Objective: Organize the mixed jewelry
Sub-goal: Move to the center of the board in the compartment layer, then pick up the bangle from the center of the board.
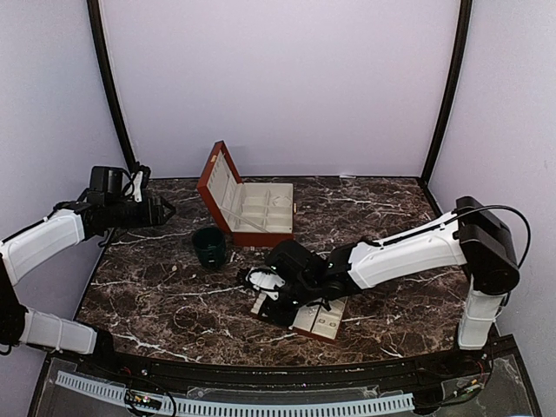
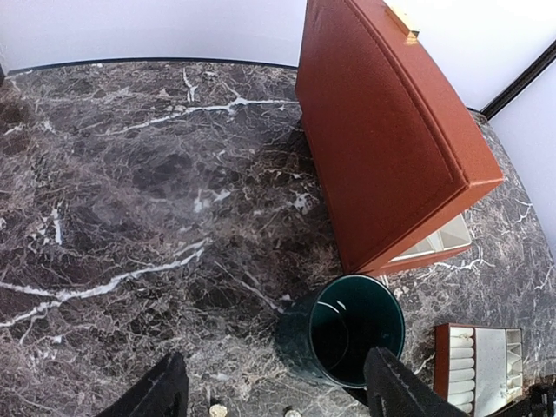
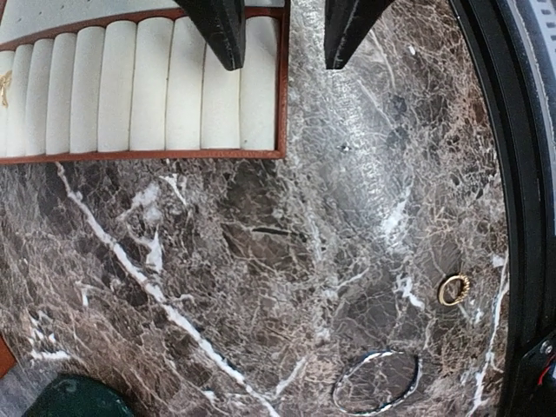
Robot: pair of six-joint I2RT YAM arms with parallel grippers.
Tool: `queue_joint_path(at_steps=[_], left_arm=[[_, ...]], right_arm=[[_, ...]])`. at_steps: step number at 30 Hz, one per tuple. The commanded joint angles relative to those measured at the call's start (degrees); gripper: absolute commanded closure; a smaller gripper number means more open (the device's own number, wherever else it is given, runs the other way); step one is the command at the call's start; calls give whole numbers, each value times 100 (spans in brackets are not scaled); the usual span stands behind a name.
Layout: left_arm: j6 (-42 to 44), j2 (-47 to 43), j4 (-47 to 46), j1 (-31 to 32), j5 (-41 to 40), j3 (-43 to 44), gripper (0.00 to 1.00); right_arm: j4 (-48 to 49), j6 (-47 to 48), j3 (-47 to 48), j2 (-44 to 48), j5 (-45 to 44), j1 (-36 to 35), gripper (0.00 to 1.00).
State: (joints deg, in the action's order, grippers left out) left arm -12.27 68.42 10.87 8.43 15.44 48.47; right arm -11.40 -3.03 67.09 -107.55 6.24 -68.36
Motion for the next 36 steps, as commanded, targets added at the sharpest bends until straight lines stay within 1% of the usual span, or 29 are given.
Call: queue_joint_path(at_steps=[1, 3, 6, 8, 11, 12, 14, 16, 18, 24, 26, 29, 33, 35, 36], left_arm=[[-360, -284, 159, 27, -135, -263, 28], [-754, -427, 280, 57, -351, -480, 29], [-1403, -689, 673, 166, -565, -971, 33], [-1848, -913, 895, 358, -611, -1354, 35], [-2562, -1314, 1027, 801, -513, -2034, 42], [-2746, -1396, 1045, 994, -474, -2196, 42], [-2976, -1525, 1157, 1160, -444, -2382, 43], [-3081, -1574, 1283, 1215, -414, -2429, 44], [-3189, -1558, 1453, 1292, -326, -2408, 45], [-3609, -1408, 2037, 1932, -243, -2434, 45], [-3694, -1402, 2041, 2170, -250, -2404, 49], [-3615, -1407, 1826, 2531, -341, -2301, 50], [-3479, -1181, 1449, 2771, -291, -2182, 51], [-3337, -919, 1444, 2964, -382, -2049, 55], [-3258, -760, 1482, 3069, -453, -1965, 59]], right_arm=[[572, -184, -148, 411, -9, 11, 59], [711, -299, -261, 623, -83, 77, 57], [1001, -585, -532, 992, -243, 245, 56], [1240, -829, -762, 1253, -276, 440, 54], [1633, -1180, -1118, 1536, -241, 841, 48], [1637, -1252, -1110, 1546, -229, 934, 47], [1326, -1255, -897, 1408, -487, 970, 47], [938, -1291, -545, 1179, -591, 965, 48], [789, -1490, -292, 1010, -749, 958, 49], [1075, -1869, -232, 756, -782, 926, 49], [1117, -1994, -258, 704, -790, 921, 49], [1283, -2125, -352, 693, -784, 921, 49], [1283, -2155, -436, 712, -826, 921, 49], [1264, -2135, -475, 725, -908, 921, 49], [1256, -2126, -489, 738, -956, 925, 49]])
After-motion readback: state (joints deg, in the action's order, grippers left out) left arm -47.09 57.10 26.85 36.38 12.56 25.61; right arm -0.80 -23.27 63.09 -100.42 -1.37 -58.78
